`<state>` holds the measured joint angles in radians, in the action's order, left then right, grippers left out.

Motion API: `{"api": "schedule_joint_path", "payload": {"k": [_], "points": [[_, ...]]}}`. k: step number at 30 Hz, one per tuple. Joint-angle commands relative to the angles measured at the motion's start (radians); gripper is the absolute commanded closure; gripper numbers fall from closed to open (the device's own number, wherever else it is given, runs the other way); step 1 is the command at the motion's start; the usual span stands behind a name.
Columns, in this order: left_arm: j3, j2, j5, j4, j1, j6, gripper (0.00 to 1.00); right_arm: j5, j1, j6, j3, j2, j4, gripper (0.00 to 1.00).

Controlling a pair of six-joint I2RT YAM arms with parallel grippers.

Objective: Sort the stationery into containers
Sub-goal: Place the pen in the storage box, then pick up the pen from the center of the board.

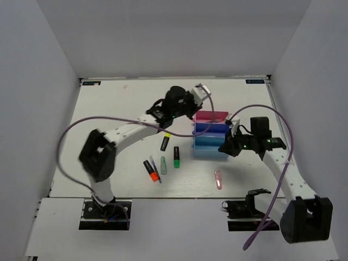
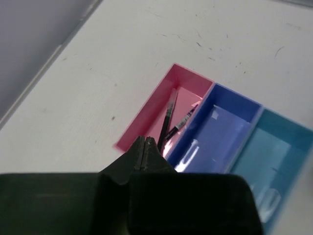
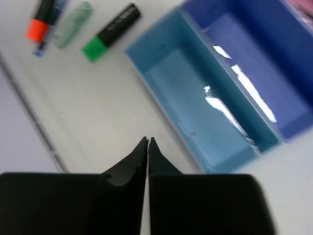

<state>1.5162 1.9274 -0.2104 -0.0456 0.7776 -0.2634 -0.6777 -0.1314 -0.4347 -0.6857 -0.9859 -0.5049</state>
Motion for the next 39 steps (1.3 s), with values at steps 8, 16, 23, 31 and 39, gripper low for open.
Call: {"api": "schedule_joint_path", "payload": {"k": [8, 16, 23, 31, 39], "points": [[-0.652, -0.947, 0.368, 0.611, -0.243, 0.478, 0.25, -0.125, -0.394, 0.059, -0.359, -0.367, -0.146, 0.34], [-0.965, -1.404, 0.569, 0.797, -0.4, 0.553, 0.0, 0.51, -0.839, 0.304, -0.708, -0.747, -0.119, 0.54], [-0.99, -1.574, 0.776, 0.806, -0.448, 0.624, 0.0, 0.592, -0.948, 0.556, -1.095, -1.103, -0.179, 0.52], [-0.987, -1.598, 0.789, 0.822, -0.46, 0.658, 0.0, 0.783, -0.968, 0.593, -1.18, -1.217, -0.17, 0.52], [-0.992, -1.624, 0.786, 0.819, -0.46, 0.661, 0.0, 0.787, -0.968, 0.629, -1.138, -1.249, -0.165, 0.52]]}}
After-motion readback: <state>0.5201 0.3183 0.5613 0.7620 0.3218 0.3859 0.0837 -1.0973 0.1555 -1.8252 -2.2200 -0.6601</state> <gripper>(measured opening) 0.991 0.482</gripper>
